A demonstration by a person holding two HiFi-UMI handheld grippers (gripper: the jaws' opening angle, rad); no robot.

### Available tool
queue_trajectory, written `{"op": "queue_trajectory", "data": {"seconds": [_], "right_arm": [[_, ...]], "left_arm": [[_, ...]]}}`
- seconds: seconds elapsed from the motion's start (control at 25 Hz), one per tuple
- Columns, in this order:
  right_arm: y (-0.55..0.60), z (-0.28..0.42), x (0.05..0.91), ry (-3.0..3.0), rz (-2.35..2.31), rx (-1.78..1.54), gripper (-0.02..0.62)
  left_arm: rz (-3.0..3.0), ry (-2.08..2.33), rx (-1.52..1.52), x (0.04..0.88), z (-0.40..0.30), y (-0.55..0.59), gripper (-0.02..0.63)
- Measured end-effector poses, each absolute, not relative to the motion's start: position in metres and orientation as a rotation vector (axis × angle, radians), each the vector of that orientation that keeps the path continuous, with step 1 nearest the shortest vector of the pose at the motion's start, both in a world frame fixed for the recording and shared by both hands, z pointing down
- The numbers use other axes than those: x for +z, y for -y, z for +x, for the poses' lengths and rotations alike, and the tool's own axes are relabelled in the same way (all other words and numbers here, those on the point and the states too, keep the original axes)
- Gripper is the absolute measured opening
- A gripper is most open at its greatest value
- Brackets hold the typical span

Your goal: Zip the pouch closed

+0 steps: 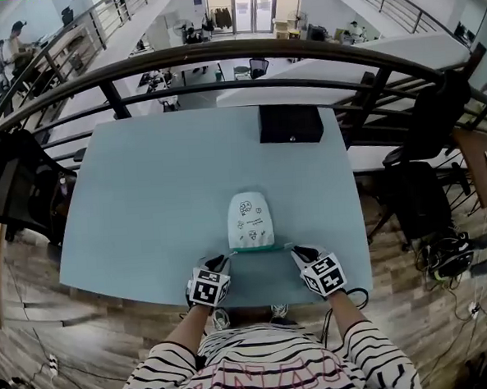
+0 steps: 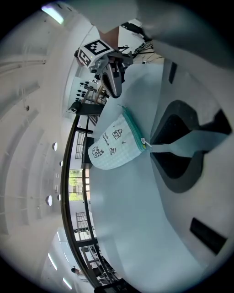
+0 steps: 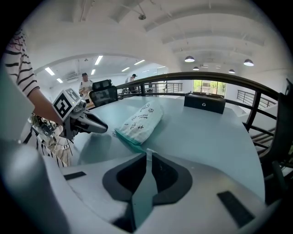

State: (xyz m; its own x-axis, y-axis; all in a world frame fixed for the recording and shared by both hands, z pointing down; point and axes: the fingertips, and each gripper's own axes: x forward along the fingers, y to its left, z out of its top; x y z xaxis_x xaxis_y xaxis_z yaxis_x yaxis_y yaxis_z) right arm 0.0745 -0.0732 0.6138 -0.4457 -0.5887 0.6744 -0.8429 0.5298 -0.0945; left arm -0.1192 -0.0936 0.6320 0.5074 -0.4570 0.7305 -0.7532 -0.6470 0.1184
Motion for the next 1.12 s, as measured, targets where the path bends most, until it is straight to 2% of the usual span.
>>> {"op": "queue_trajectory", "data": {"seconds": [0.16,0.32,1.04,1.12], "right_arm": [[0.070,0.070,0.607,2.183,1.241,0.586,0.031],[0.071,0.072,0.593,2.184,1.345,0.594,0.032],[0.043,0.036,0.495,2.262,1.858,0.523,0.031],[0.039,0.029,0.487,2.279,1.888,0.517,0.031]], "left_arm": [[2.365,0.994,0.891,0.622,-0.130,0.095,0.032],[2.391,0.994,0.849,0.609,-0.134,0.101,0.084],[2.697,0.957,0.556,0.499,-0.146,0.096,0.083],[2.726,0.959,0.518,0.487,-0.150,0.095,0.057]]}}
